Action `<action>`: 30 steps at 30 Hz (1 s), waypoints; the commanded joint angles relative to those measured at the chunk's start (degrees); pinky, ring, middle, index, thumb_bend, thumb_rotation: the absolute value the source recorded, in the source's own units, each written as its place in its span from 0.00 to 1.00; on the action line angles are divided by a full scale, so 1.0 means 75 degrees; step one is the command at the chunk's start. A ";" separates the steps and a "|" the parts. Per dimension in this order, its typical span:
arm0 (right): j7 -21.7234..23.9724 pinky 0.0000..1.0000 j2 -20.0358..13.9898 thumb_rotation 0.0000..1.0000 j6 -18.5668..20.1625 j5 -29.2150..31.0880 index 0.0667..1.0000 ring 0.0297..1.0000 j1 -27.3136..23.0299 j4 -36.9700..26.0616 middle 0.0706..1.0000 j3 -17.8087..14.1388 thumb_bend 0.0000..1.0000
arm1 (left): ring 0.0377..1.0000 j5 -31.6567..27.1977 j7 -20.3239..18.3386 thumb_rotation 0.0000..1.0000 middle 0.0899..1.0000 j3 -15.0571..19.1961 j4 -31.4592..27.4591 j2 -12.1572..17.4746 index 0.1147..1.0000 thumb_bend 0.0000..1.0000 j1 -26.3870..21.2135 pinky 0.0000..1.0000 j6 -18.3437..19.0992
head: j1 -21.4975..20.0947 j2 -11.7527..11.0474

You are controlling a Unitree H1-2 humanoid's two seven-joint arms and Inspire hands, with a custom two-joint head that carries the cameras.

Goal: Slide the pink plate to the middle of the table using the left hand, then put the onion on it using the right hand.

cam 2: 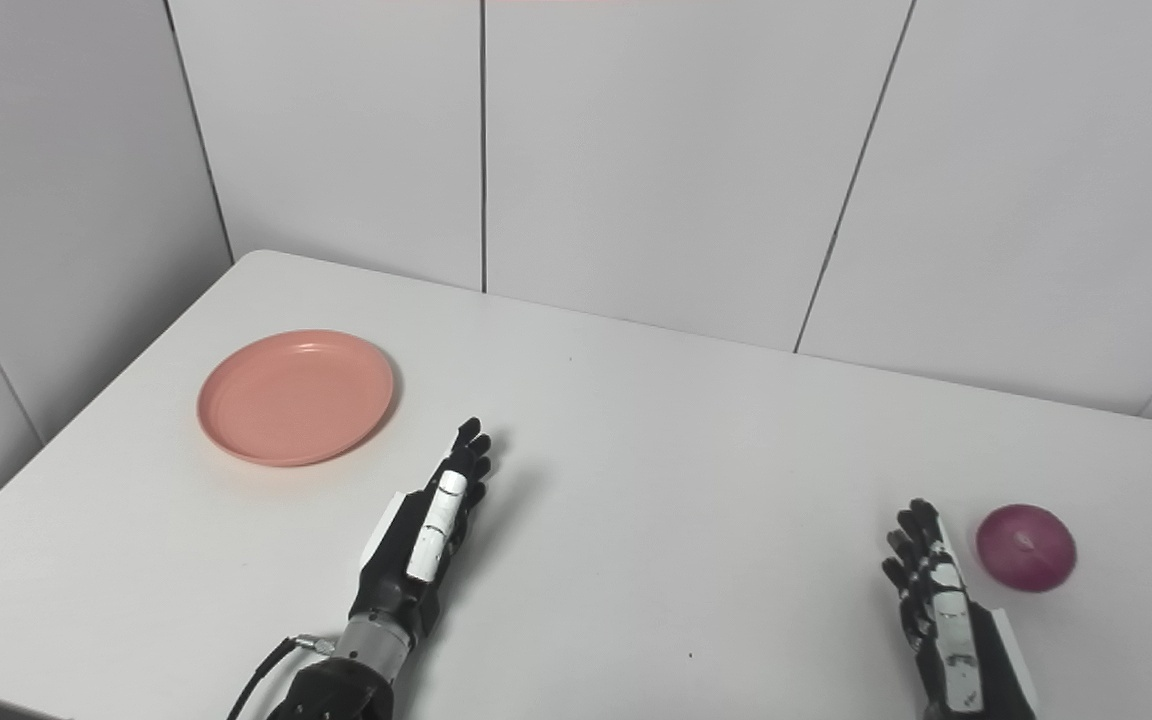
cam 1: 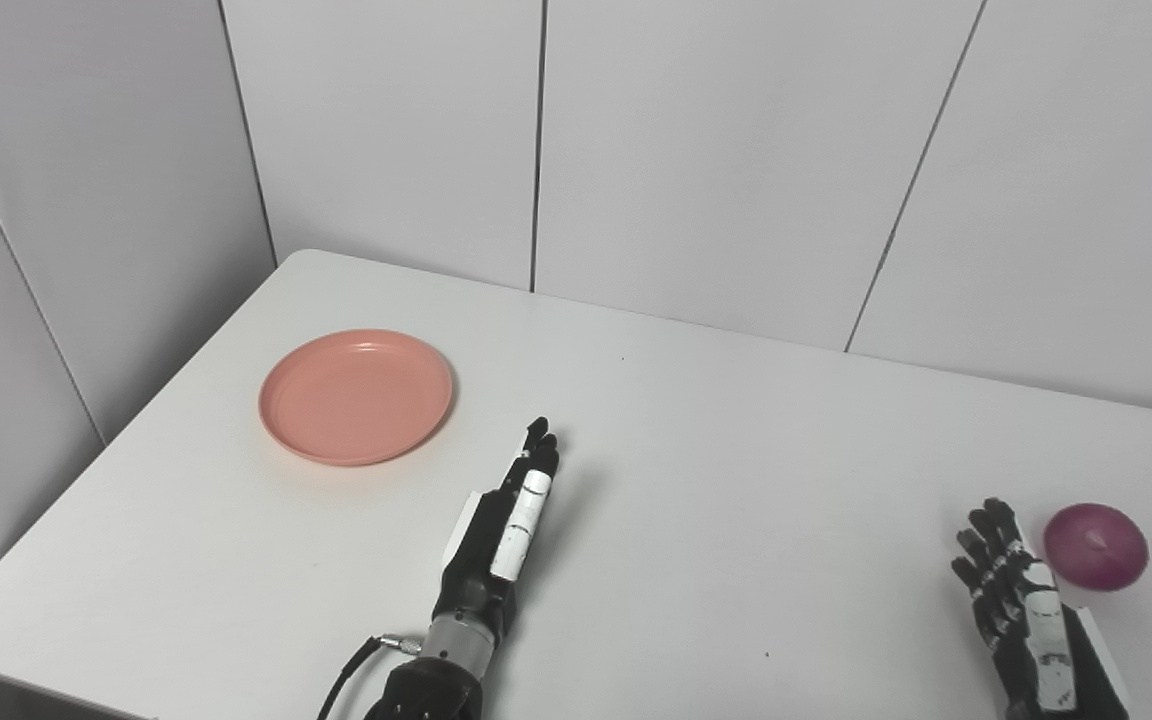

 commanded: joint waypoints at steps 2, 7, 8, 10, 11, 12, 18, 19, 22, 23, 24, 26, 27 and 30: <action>0.0085 1.00 -0.0040 1.00 -0.0229 0.0057 1.00 1.00 0.0223 0.0253 1.00 -0.0049 0.77 | 1.00 0.0055 0.0006 1.00 1.00 -0.0150 0.0098 -0.0231 1.00 0.67 0.0195 1.00 -0.0094 | 0.0035 -0.0061; 0.0088 1.00 -0.0036 1.00 -0.0204 0.0041 1.00 1.00 0.0234 0.0242 1.00 -0.0049 0.76 | 1.00 0.0030 0.0050 1.00 1.00 -0.0168 0.0151 -0.0250 1.00 0.67 0.0201 1.00 -0.0102 | 0.0053 -0.0094; 0.0081 1.00 -0.0029 1.00 -0.0210 0.0028 1.00 1.00 0.0235 0.0248 1.00 -0.0046 0.76 | 1.00 0.0020 0.0054 1.00 1.00 -0.0169 0.0179 -0.0248 1.00 0.67 0.0201 1.00 -0.0127 | 0.0049 -0.0170; 0.0074 1.00 -0.0018 1.00 -0.0221 0.0017 1.00 1.00 0.0235 0.0277 1.00 -0.0043 0.76 | 1.00 0.0010 0.0047 1.00 1.00 -0.0170 0.0231 -0.0232 1.00 0.68 0.0203 1.00 -0.0186 | 0.0050 -0.0223; 0.0072 1.00 -0.0013 1.00 -0.0221 0.0020 1.00 1.00 0.0236 0.0286 1.00 -0.0045 0.77 | 1.00 0.0011 0.0042 1.00 1.00 -0.0170 0.0248 -0.0225 1.00 0.68 0.0204 1.00 -0.0210 | 0.0050 -0.0223; 0.0071 1.00 -0.0014 1.00 -0.0242 0.0006 1.00 1.00 0.0233 0.0319 1.00 -0.0043 0.78 | 1.00 0.0019 0.0045 1.00 1.00 -0.0170 0.0262 -0.0221 1.00 0.68 0.0208 1.00 -0.0238 | 0.0050 -0.0250; 0.0082 1.00 0.0003 1.00 -0.0252 -0.0014 1.00 1.00 0.0242 0.0310 1.00 -0.0016 0.77 | 1.00 -0.0007 0.0022 1.00 1.00 -0.0151 0.0270 -0.0200 1.00 0.67 0.0230 1.00 -0.0282 | 0.0011 -0.0275; 0.0074 1.00 0.0011 1.00 -0.0244 -0.0025 1.00 1.00 0.0250 0.0290 1.00 -0.0009 0.78 | 1.00 -0.0024 0.0010 0.99 1.00 -0.0146 0.0259 -0.0190 1.00 0.68 0.0243 1.00 -0.0291 | 0.0011 -0.0278; 0.0082 1.00 0.0016 1.00 -0.0274 -0.0059 1.00 1.00 0.0268 0.0273 1.00 0.0015 0.78 | 1.00 -0.0183 -0.0042 0.97 1.00 -0.0104 0.0228 -0.0201 1.00 0.70 0.0276 1.00 -0.0321 | -0.0037 -0.0282; 0.0084 1.00 0.0022 1.00 -0.0290 -0.0064 1.00 1.00 0.0276 0.0267 1.00 0.0017 0.78 | 1.00 -0.0266 -0.0061 0.96 1.00 -0.0080 0.0201 -0.0215 1.00 0.71 0.0291 1.00 -0.0339 | -0.0066 -0.0278; 0.0087 1.00 0.0027 1.00 -0.0303 -0.0064 1.00 1.00 0.0281 0.0264 1.00 0.0017 0.78 | 1.00 -0.0339 -0.0080 0.95 1.00 -0.0060 0.0161 -0.0222 1.00 0.71 0.0308 1.00 -0.0353 | -0.0069 -0.0276; 0.0092 1.00 0.0034 1.00 -0.0309 -0.0060 1.00 1.00 0.0289 0.0252 1.00 0.0018 0.79 | 1.00 -0.0458 -0.0099 0.93 1.00 -0.0043 0.0069 -0.0216 0.99 0.73 0.0331 1.00 -0.0345 | -0.0075 -0.0261; 0.0093 1.00 0.0041 1.00 -0.0298 -0.0052 1.00 1.00 0.0297 0.0228 1.00 0.0020 0.80 | 1.00 -0.0501 -0.0125 0.93 0.99 -0.0037 -0.0041 -0.0166 0.99 0.74 0.0327 1.00 -0.0402 | -0.0072 -0.0254; 0.0107 1.00 0.0052 1.00 -0.0254 -0.0019 1.00 1.00 0.0311 0.0165 1.00 0.0030 0.79 | 0.94 -0.0578 -0.0178 0.92 0.92 0.0000 -0.0309 -0.0018 0.86 0.79 0.0275 0.99 -0.0527 | -0.0079 -0.0255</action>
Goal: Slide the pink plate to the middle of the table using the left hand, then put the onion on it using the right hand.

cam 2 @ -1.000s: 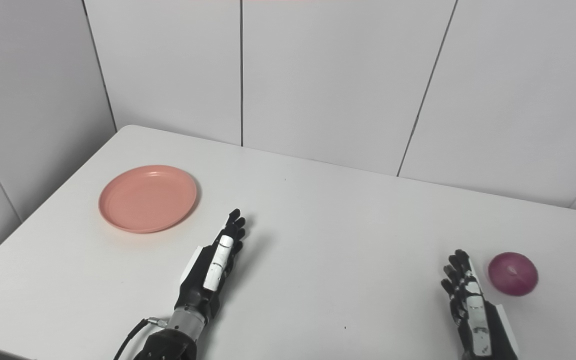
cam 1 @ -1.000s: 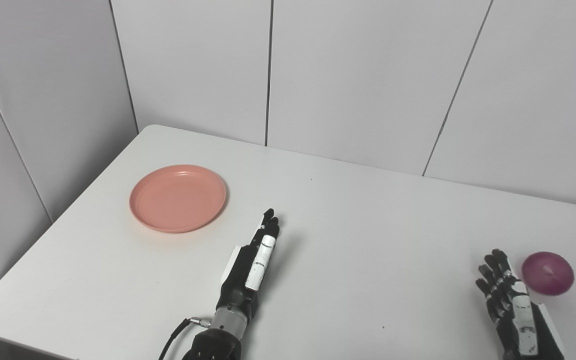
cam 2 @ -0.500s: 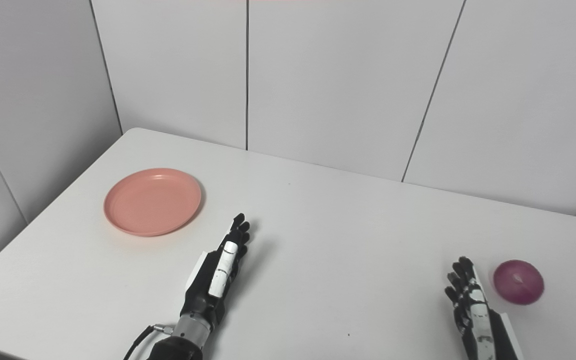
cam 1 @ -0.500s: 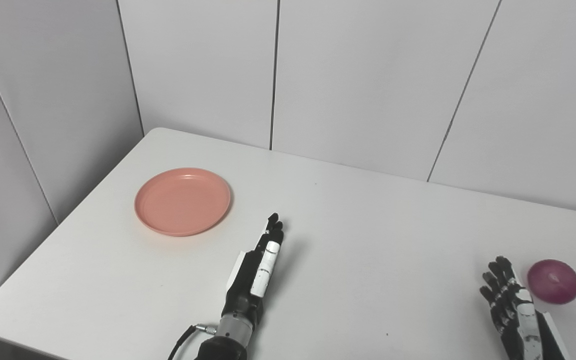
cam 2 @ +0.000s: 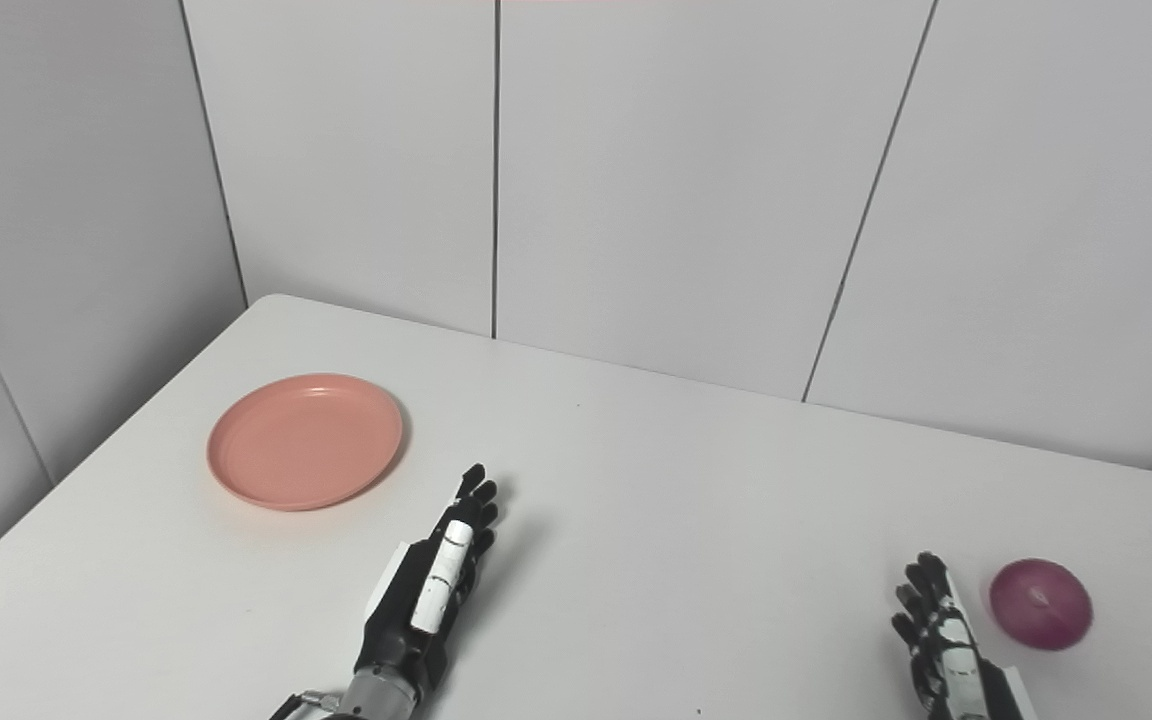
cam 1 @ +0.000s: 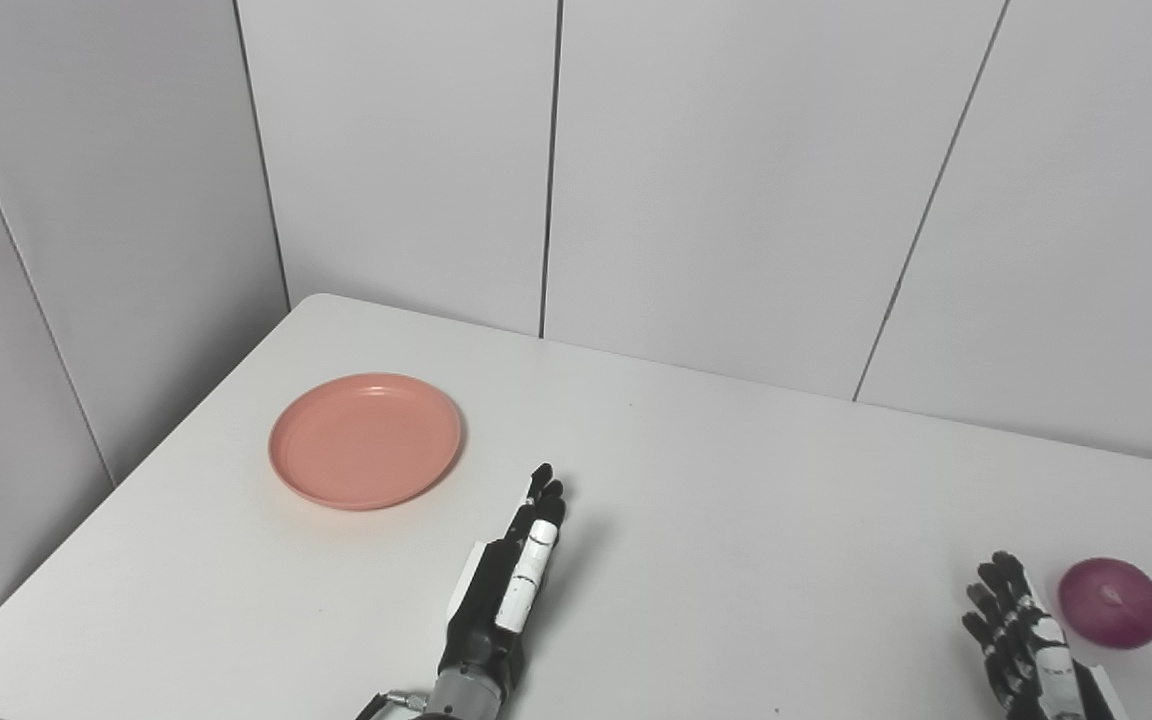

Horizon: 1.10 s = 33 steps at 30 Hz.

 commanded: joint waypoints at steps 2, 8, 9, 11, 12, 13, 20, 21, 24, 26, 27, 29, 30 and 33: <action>0.0087 1.00 0.0048 1.00 -0.0214 0.0070 1.00 1.00 0.0287 0.0171 1.00 0.0023 0.79 | 0.89 -0.0032 -0.0170 0.91 0.88 0.0056 -0.0459 0.0116 0.81 0.81 0.0079 0.94 -0.0330 | -0.0024 -0.0012; 0.0050 1.00 0.0071 1.00 -0.0218 0.0014 1.00 1.00 0.0272 0.0183 1.00 0.0040 0.79 | 0.82 -0.0084 -0.0390 0.89 0.80 0.0363 -0.0607 0.0395 0.74 0.81 -0.0556 0.82 -0.0692 | -0.0045 -0.0045; 0.0039 1.00 0.0079 1.00 -0.0221 0.0002 1.00 1.00 0.0270 0.0185 1.00 0.0041 0.80 | 0.81 -0.0130 -0.0431 0.89 0.79 0.0449 -0.0634 0.0442 0.72 0.80 -0.0725 0.80 -0.0705 | -0.0058 -0.0048; 0.0026 1.00 0.0092 1.00 -0.0220 -0.0022 1.00 1.00 0.0266 0.0185 1.00 0.0048 0.80 | 0.79 -0.0206 -0.0482 0.88 0.77 0.0610 -0.0670 0.0491 0.71 0.80 -0.0988 0.79 -0.0712 | -0.0065 -0.0055; 0.0020 1.00 0.0097 1.00 -0.0215 -0.0043 1.00 1.00 0.0266 0.0170 1.00 0.0058 0.80 | 0.78 -0.0230 -0.0488 0.88 0.76 0.0706 -0.0690 0.0574 0.70 0.81 -0.1199 0.78 -0.0686 | -0.0072 -0.0069; 0.0018 1.00 0.0101 1.00 -0.0210 -0.0057 1.00 1.00 0.0267 0.0158 1.00 0.0065 0.80 | 0.77 -0.0243 -0.0490 0.88 0.75 0.0762 -0.0700 0.0633 0.69 0.81 -0.1330 0.77 -0.0666 | -0.0072 -0.0069; -0.0009 1.00 0.0149 1.00 -0.0249 -0.0111 1.00 1.00 0.0256 0.0174 1.00 0.0075 0.78 | 0.75 -0.0443 -0.0510 0.91 0.73 0.1248 -0.0803 0.1200 0.68 0.84 -0.2253 0.76 -0.0309 | -0.0084 -0.0108; -0.0002 1.00 0.0143 1.00 -0.0246 -0.0113 1.00 1.00 0.0257 0.0172 1.00 0.0081 0.78 | 0.75 -0.0458 -0.0522 0.92 0.73 0.1317 -0.0842 0.1319 0.68 0.85 -0.2370 0.76 -0.0221 | -0.0084 -0.0108; -0.0004 1.00 0.0154 1.00 -0.0251 -0.0114 1.00 1.00 0.0246 0.0192 1.00 0.0087 0.77 | 0.76 -0.0543 -0.0602 0.94 0.73 0.1513 -0.0797 0.1642 0.69 0.86 -0.2648 0.78 -0.0072 | -0.0031 -0.0147; 0.0000 1.00 0.0157 1.00 -0.0235 -0.0105 1.00 1.00 0.0253 0.0173 1.00 0.0092 0.77 | 0.76 -0.0619 -0.0615 0.95 0.73 0.1689 -0.0703 0.1889 0.68 0.86 -0.2857 0.79 0.0002 | -0.0011 -0.0157; 0.0007 1.00 0.0156 1.00 -0.0234 -0.0094 1.00 1.00 0.0252 0.0180 1.00 0.0090 0.77 | 0.76 -0.0649 -0.0596 0.94 0.73 0.1785 -0.0640 0.2000 0.69 0.87 -0.2962 0.78 0.0060 | 0.0010 -0.0167; 0.0033 1.00 0.0147 1.00 -0.0271 -0.0081 1.00 1.00 0.0244 0.0229 1.00 0.0088 0.77 | 0.76 -0.0694 -0.0542 0.94 0.74 0.1991 -0.0482 0.2205 0.71 0.90 -0.3175 0.78 0.0173 | 0.0024 -0.0171; 0.0045 1.00 0.0141 1.00 -0.0292 -0.0080 1.00 1.00 0.0243 0.0248 1.00 0.0089 0.77 | 0.76 -0.0718 -0.0520 0.94 0.74 0.2105 -0.0383 0.2318 0.71 0.90 -0.3291 0.78 0.0220 | 0.0035 -0.0172; 0.0049 1.00 0.0132 1.00 -0.0302 -0.0095 1.00 1.00 0.0247 0.0253 1.00 0.0094 0.77 | 0.77 -0.0742 -0.0491 0.95 0.75 0.2382 -0.0070 0.2640 0.72 0.88 -0.3583 0.77 0.0297 | 0.0058 -0.0173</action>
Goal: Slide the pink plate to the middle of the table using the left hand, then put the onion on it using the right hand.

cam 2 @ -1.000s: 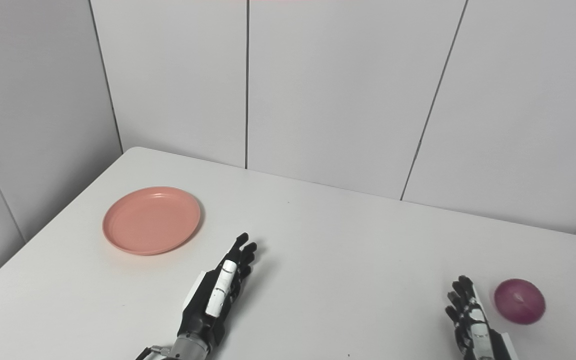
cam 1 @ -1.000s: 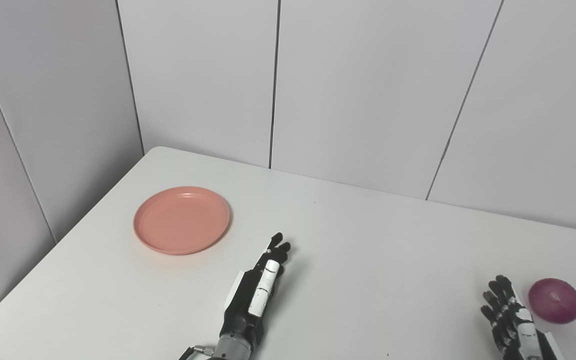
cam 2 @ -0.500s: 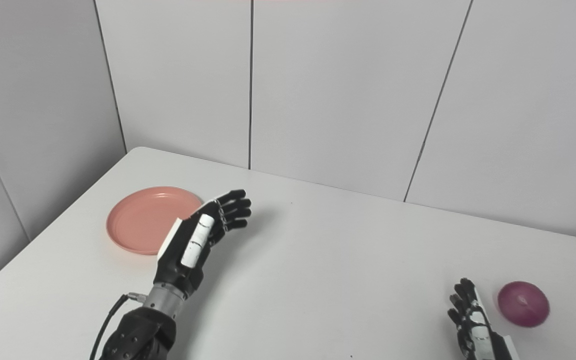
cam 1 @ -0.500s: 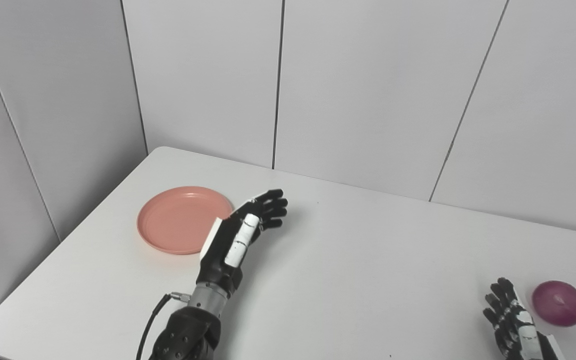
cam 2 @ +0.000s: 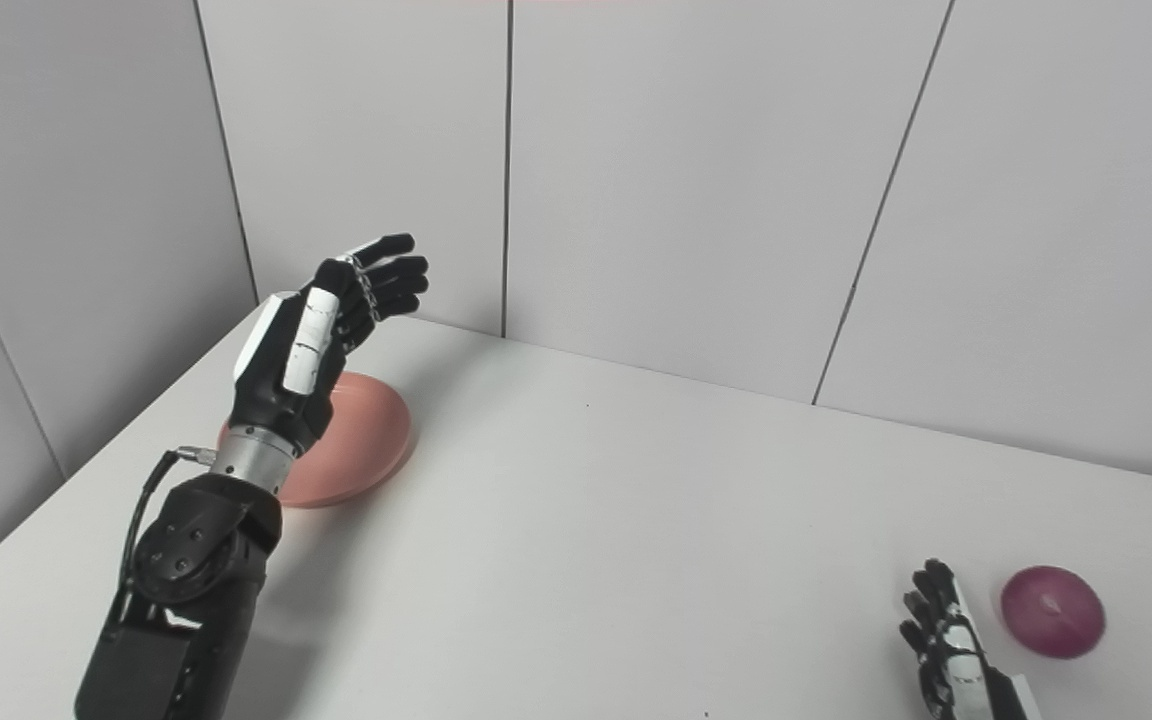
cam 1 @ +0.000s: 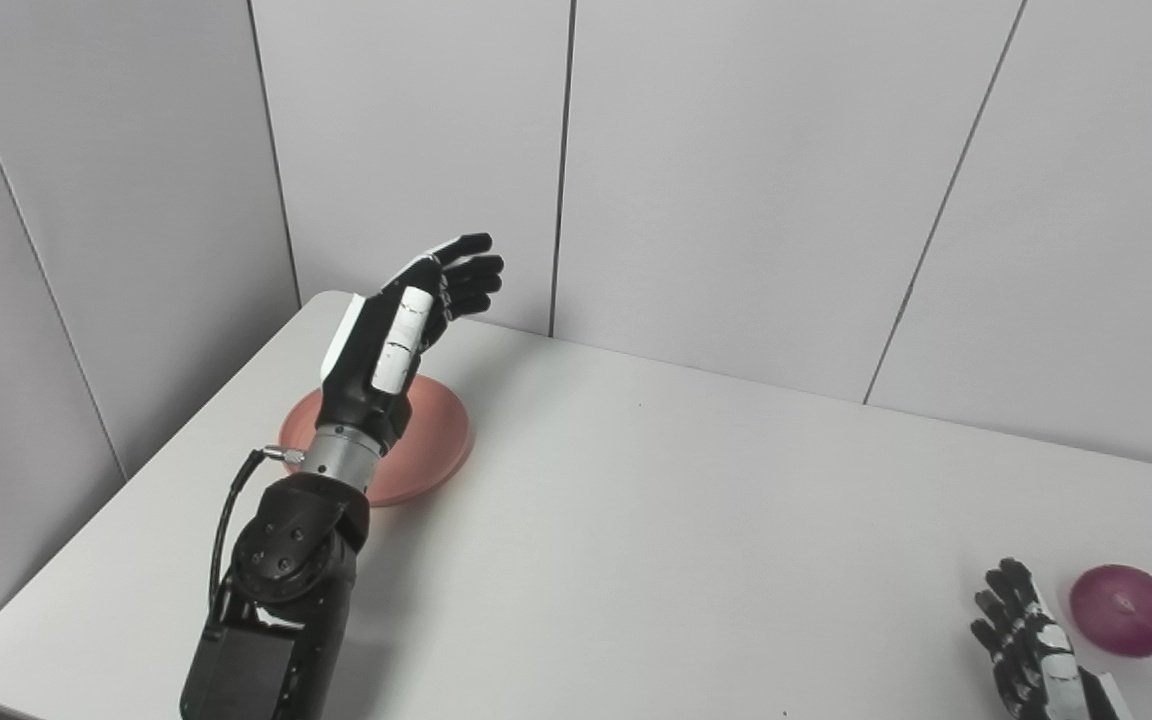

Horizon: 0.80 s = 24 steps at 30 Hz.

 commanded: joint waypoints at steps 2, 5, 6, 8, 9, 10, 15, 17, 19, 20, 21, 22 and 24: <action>0.0041 1.00 0.0130 1.00 -0.0308 0.0005 1.00 1.00 0.0200 0.0272 1.00 0.0076 0.77 | 0.77 -0.0108 0.0005 0.94 0.75 0.0249 0.0185 0.0424 0.73 0.87 -0.0587 0.77 -0.0027 | 0.0004 -0.0003; 0.0042 1.00 0.0137 1.00 -0.0291 0.0039 1.00 1.00 0.0188 0.0288 1.00 0.0060 0.76 | 0.78 -0.0176 -0.0066 0.93 0.76 0.0437 0.0652 0.0763 0.74 0.87 -0.0779 0.77 -0.0088 | 0.0010 0.0000; 0.0046 1.00 0.0138 1.00 -0.0286 0.0051 1.00 1.00 0.0180 0.0298 1.00 0.0057 0.76 | 0.78 -0.0210 -0.0105 0.93 0.75 0.0494 0.0828 0.0882 0.75 0.87 -0.0839 0.77 -0.0118 | 0.0021 -0.0001; 0.0048 1.00 0.0132 1.00 -0.0300 0.0047 1.00 1.00 0.0172 0.0328 1.00 0.0055 0.76 | 0.78 -0.0237 -0.0101 0.94 0.75 0.0600 0.1135 0.1060 0.75 0.87 -0.0932 0.78 -0.0131 | 0.0028 -0.0005; 0.0048 1.00 0.0128 1.00 -0.0312 0.0040 1.00 1.00 0.0170 0.0344 1.00 0.0054 0.75 | 0.77 -0.0233 -0.0079 0.93 0.75 0.0652 0.1271 0.1126 0.75 0.87 -0.0970 0.74 -0.0124 | 0.0028 -0.0005; 0.0059 1.00 0.0119 1.00 -0.0322 0.0044 1.00 1.00 0.0167 0.0357 1.00 0.0054 0.75 | 0.77 -0.0226 -0.0092 0.93 0.75 0.0710 0.1495 0.1241 0.75 0.87 -0.1013 0.74 -0.0171 | 0.0030 -0.0003; 0.0097 1.00 0.0092 1.00 -0.0371 0.0047 1.00 1.00 0.0137 0.0452 1.00 0.0044 0.74 | 0.78 -0.0394 -0.0188 0.92 0.76 0.1013 0.2557 0.1586 0.76 0.87 -0.1230 0.77 -0.0427 | 0.0068 -0.0035; 0.0111 1.00 0.0075 1.00 -0.0400 0.0026 1.00 1.00 0.0128 0.0494 1.00 0.0048 0.74 | 0.77 -0.0455 -0.0225 0.92 0.75 0.1087 0.2977 0.1671 0.75 0.86 -0.1305 0.75 -0.0600 | 0.0073 -0.0045; 0.0133 1.00 0.0060 1.00 -0.0396 0.0015 1.00 1.00 0.0123 0.0520 1.00 0.0051 0.73 | 0.77 -0.0514 -0.0256 0.92 0.75 0.1159 0.3441 0.1723 0.75 0.85 -0.1396 0.75 -0.0784 | 0.0073 -0.0045; 0.0142 1.00 0.0054 1.00 -0.0387 0.0011 1.00 1.00 0.0121 0.0528 1.00 0.0054 0.74 | 0.77 -0.0535 -0.0268 0.91 0.75 0.1198 0.3671 0.1742 0.76 0.85 -0.1445 0.76 -0.0870 | 0.0073 -0.0045; 0.0154 1.00 0.0046 1.00 -0.0384 0.0016 1.00 1.00 0.0122 0.0536 1.00 0.0055 0.74 | 0.78 -0.0572 -0.0289 0.90 0.75 0.1238 0.3954 0.1771 0.76 0.85 -0.1505 0.76 -0.0980 | 0.0053 -0.0036; 0.0159 1.00 0.0041 1.00 -0.0385 0.0016 1.00 1.00 0.0125 0.0542 1.00 0.0054 0.75 | 0.78 -0.0615 -0.0307 0.90 0.76 0.1271 0.4205 0.1793 0.77 0.83 -0.1559 0.77 -0.1088 | 0.0051 -0.0026; 0.0162 1.00 0.0041 1.00 -0.0363 0.0014 1.00 1.00 0.0136 0.0526 1.00 0.0052 0.75 | 0.79 -0.0630 -0.0296 0.90 0.75 0.1307 0.4582 0.1823 0.76 0.81 -0.1648 0.79 -0.1222 | 0.0050 -0.0022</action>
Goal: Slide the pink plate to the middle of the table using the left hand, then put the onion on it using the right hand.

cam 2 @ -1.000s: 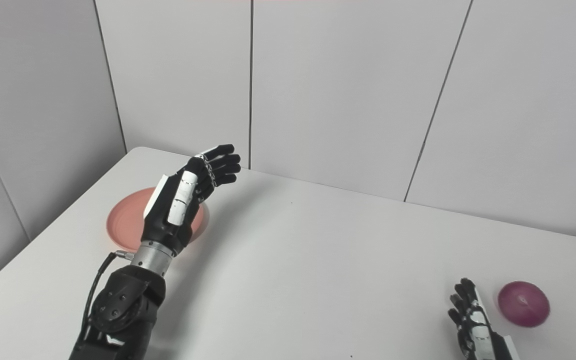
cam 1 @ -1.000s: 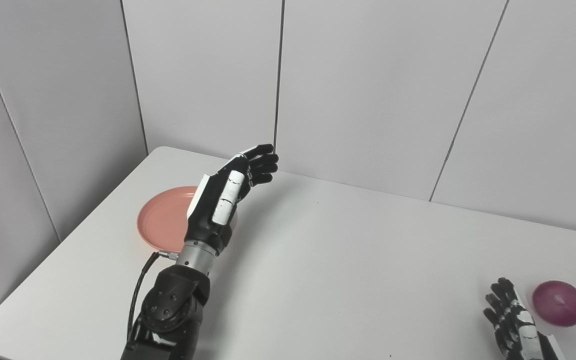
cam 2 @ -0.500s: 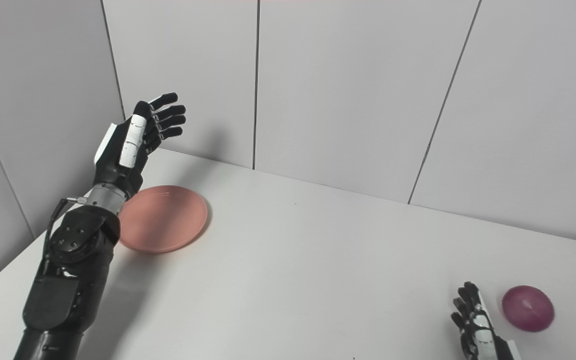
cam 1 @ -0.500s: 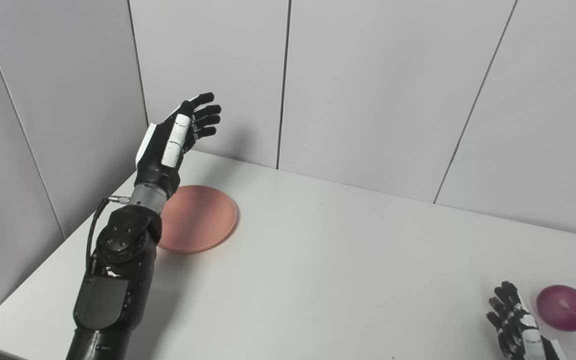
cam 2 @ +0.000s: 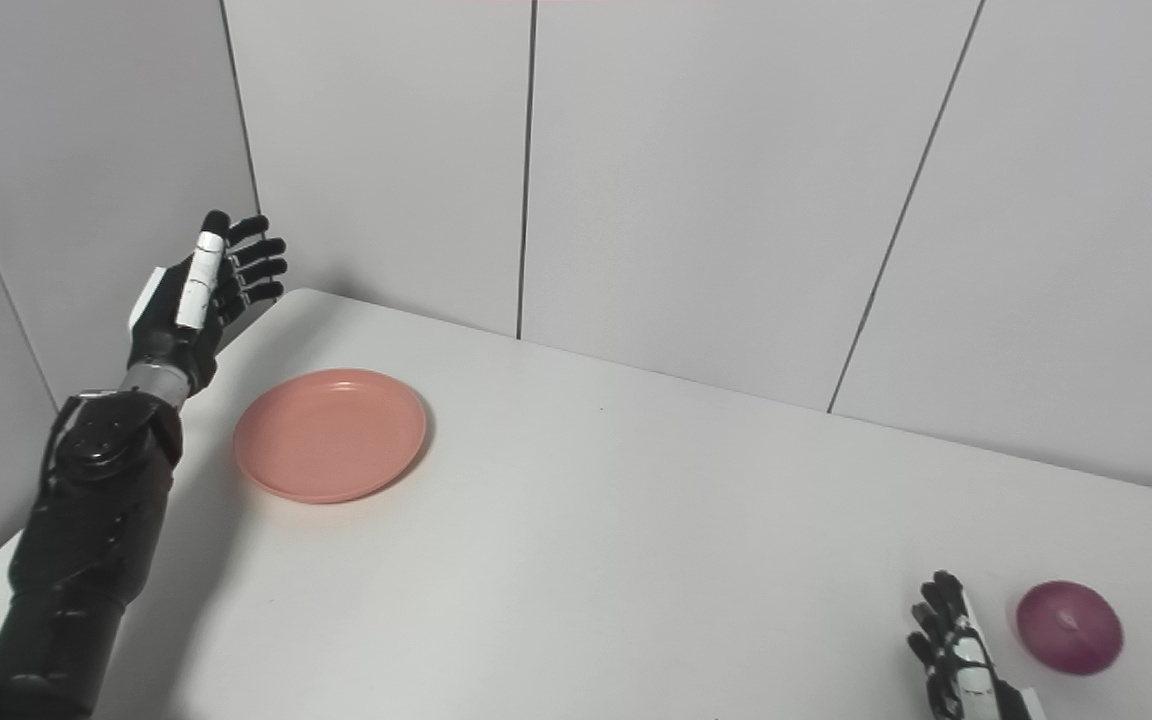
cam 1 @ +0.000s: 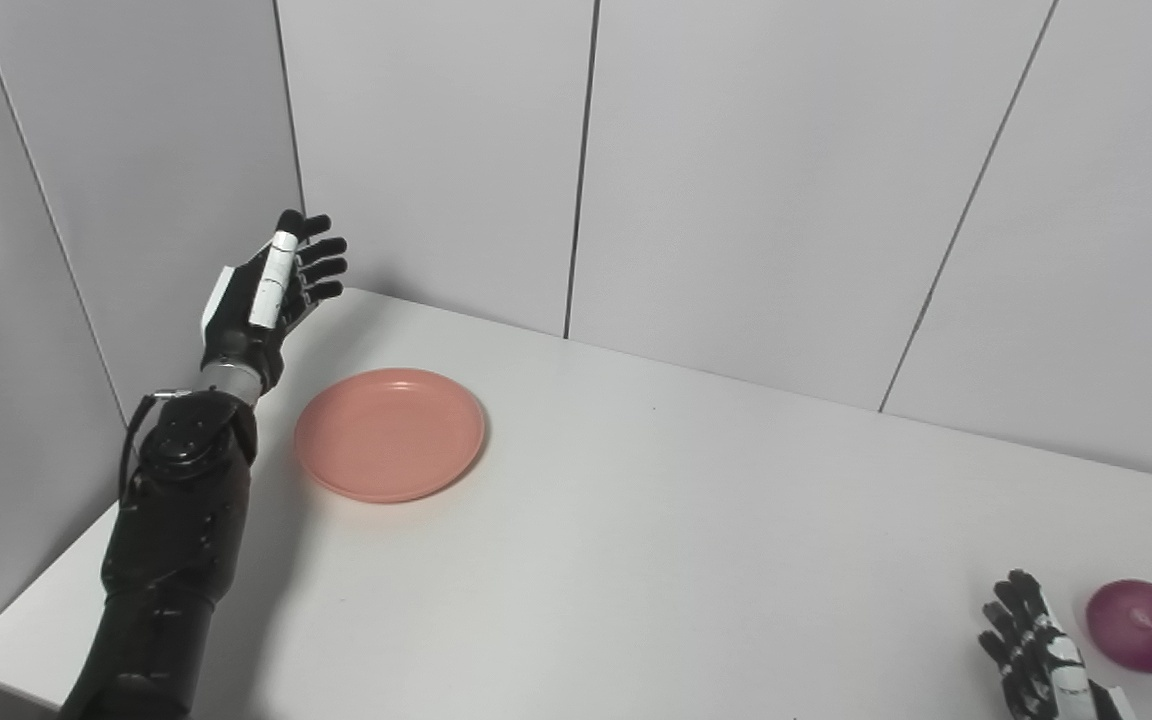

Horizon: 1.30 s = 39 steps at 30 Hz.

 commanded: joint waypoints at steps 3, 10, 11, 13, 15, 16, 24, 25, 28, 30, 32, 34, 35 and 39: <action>0.0065 1.00 0.0088 1.00 -0.0341 0.0026 1.00 1.00 0.0170 0.0439 1.00 0.0043 0.74 | 0.79 -0.0118 -0.0094 0.91 0.76 0.0081 0.0473 0.0390 0.75 0.79 -0.0647 0.79 -0.0696 | 0.0001 0.0010; 0.0048 1.00 0.0113 1.00 -0.0329 -0.0014 1.00 1.00 0.0194 0.0354 1.00 0.0055 0.75 | 0.78 -0.0063 -0.0182 0.92 0.76 -0.0027 0.1989 0.0523 0.77 0.78 -0.0909 0.79 -0.1204 | -0.0056 0.0052; 0.0042 1.00 0.0116 1.00 -0.0322 -0.0019 1.00 1.00 0.0199 0.0340 1.00 0.0057 0.76 | 0.78 -0.0045 -0.0191 0.92 0.76 -0.0047 0.2145 0.0536 0.77 0.77 -0.0924 0.79 -0.1281 | -0.0056 0.0052; 0.0039 1.00 0.0125 1.00 -0.0300 -0.0007 1.00 1.00 0.0207 0.0320 1.00 0.0056 0.76 | 0.80 -0.0082 -0.0136 0.90 0.77 -0.0008 0.2540 0.0521 0.77 0.78 -0.0973 0.82 -0.1366 | -0.0074 0.0067; 0.0043 1.00 0.0119 1.00 -0.0278 -0.0013 1.00 1.00 0.0216 0.0306 1.00 0.0064 0.77 | 0.83 -0.0127 -0.0213 0.90 0.79 -0.0002 0.2891 0.0526 0.77 0.77 -0.0986 0.85 -0.1535 | -0.0089 0.0087; 0.0044 1.00 0.0117 1.00 -0.0271 -0.0016 1.00 1.00 0.0219 0.0301 1.00 0.0067 0.78 | 0.84 -0.0132 -0.0260 0.90 0.80 -0.0012 0.3009 0.0539 0.78 0.77 -0.0995 0.88 -0.1622 | -0.0089 0.0087; 0.0038 1.00 0.0118 1.00 -0.0108 -0.0041 1.00 1.00 0.0237 0.0197 1.00 0.0087 0.78 | 0.84 -0.0133 -0.0475 0.92 0.80 -0.0099 0.3605 0.0648 0.80 0.74 -0.0977 0.90 -0.2060 | -0.0122 0.0122; 0.0039 1.00 0.0120 1.00 -0.0097 -0.0037 1.00 1.00 0.0237 0.0188 1.00 0.0086 0.78 | 0.84 -0.0107 -0.0498 0.92 0.79 -0.0142 0.3613 0.0658 0.79 0.75 -0.0961 0.89 -0.2074 | -0.0122 0.0128; 0.0019 1.00 0.0125 1.00 -0.0099 -0.0068 1.00 1.00 0.0239 0.0172 1.00 0.0089 0.78 | 0.83 -0.0096 -0.0663 0.94 0.78 -0.0245 0.3932 0.0723 0.80 0.78 -0.0996 0.89 -0.2245 | -0.0122 0.0128; 0.0009 1.00 0.0130 1.00 -0.0080 -0.0083 1.00 1.00 0.0247 0.0123 1.00 0.0091 0.77 | 0.83 -0.0150 -0.0732 0.95 0.78 -0.0270 0.3927 0.0687 0.80 0.79 -0.0960 0.89 -0.2210 | -0.0138 0.0170; -0.0003 1.00 0.0139 1.00 -0.0067 -0.0104 1.00 1.00 0.0255 0.0083 1.00 0.0094 0.76 | 0.82 -0.0267 -0.0719 0.95 0.78 -0.0218 0.3754 0.0587 0.79 0.79 -0.0880 0.87 -0.2066 | -0.0154 0.0187; -0.0029 1.00 0.0152 1.00 -0.0016 -0.0120 1.00 1.00 0.0266 0.0032 1.00 0.0095 0.76 | 0.82 -0.0388 -0.0765 0.94 0.78 -0.0171 0.3550 0.0487 0.78 0.79 -0.0792 0.85 -0.1966 | -0.0177 0.0205; -0.0037 1.00 0.0156 1.00 0.0000 -0.0123 1.00 1.00 0.0270 0.0016 1.00 0.0095 0.77 | 0.82 -0.0428 -0.0783 0.93 0.79 -0.0168 0.3475 0.0458 0.78 0.77 -0.0761 0.85 -0.1931 | -0.0177 0.0205; -0.0074 1.00 0.0154 1.00 0.0079 -0.0147 1.00 1.00 0.0285 -0.0075 1.00 0.0112 0.77 | 0.83 -0.0640 -0.0920 0.91 0.79 -0.0176 0.3028 0.0253 0.78 0.78 -0.0607 0.84 -0.1712 | -0.0205 0.0239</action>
